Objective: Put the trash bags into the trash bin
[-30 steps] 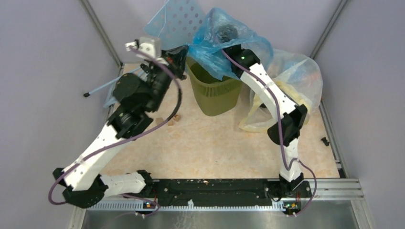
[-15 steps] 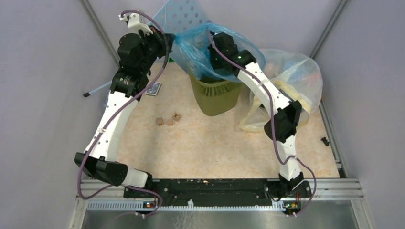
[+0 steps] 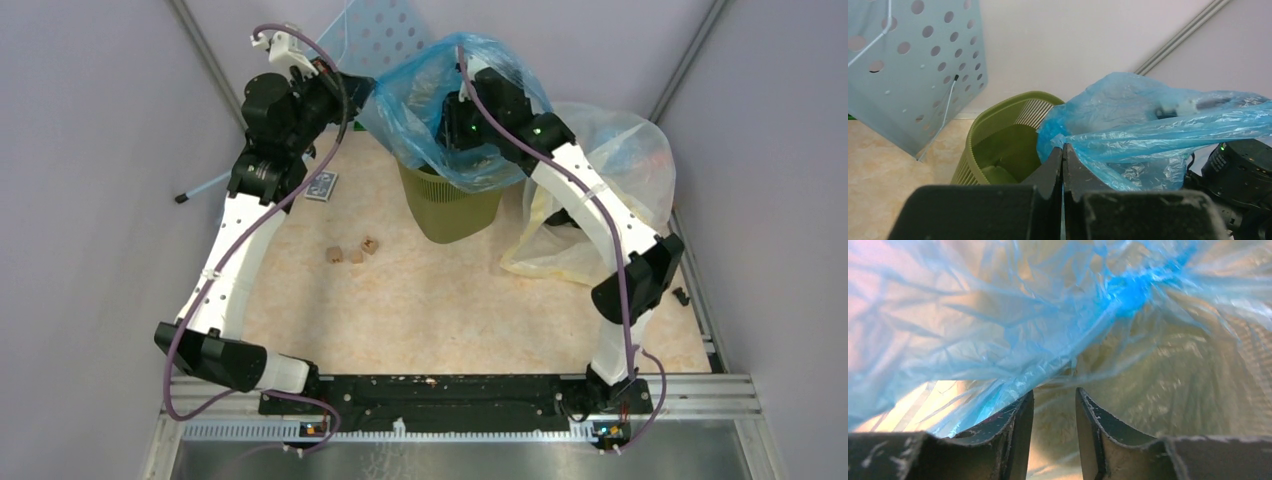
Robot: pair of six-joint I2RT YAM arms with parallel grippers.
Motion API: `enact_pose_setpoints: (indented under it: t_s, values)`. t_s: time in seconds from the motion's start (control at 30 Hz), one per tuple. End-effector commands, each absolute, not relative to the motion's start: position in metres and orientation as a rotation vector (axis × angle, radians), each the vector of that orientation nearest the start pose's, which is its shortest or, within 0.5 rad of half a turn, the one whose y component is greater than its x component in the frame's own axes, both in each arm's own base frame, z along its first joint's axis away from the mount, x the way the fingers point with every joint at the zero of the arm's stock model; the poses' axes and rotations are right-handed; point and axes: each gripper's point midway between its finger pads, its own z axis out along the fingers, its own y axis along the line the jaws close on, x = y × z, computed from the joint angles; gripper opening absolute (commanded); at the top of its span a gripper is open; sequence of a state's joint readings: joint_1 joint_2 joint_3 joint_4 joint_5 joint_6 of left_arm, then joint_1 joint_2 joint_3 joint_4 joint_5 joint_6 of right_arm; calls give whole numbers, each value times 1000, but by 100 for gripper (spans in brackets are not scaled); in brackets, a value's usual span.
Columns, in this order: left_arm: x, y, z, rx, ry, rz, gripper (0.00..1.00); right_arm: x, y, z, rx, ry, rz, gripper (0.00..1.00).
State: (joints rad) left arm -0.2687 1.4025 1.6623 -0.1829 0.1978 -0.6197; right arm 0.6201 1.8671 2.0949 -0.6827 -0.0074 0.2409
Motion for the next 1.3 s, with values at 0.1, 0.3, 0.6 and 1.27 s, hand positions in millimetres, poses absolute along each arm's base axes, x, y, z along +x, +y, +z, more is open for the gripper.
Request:
enact_pose_setpoints:
  t_s: [0.1, 0.3, 0.6, 1.27]
  values:
    - [402, -179, 515, -57, 1447, -920, 0, 402, 325, 347, -487, 1919, 629, 41]
    - [422, -183, 526, -60, 1406, -928, 0, 393, 326, 337, -589, 1889, 558, 48]
    - [464, -172, 543, -128, 1355, -849, 0, 400, 313, 325, -618, 1909, 433, 53]
    - [476, -179, 467, -85, 1540, -802, 0, 377, 311, 420, -588, 1715, 538, 59]
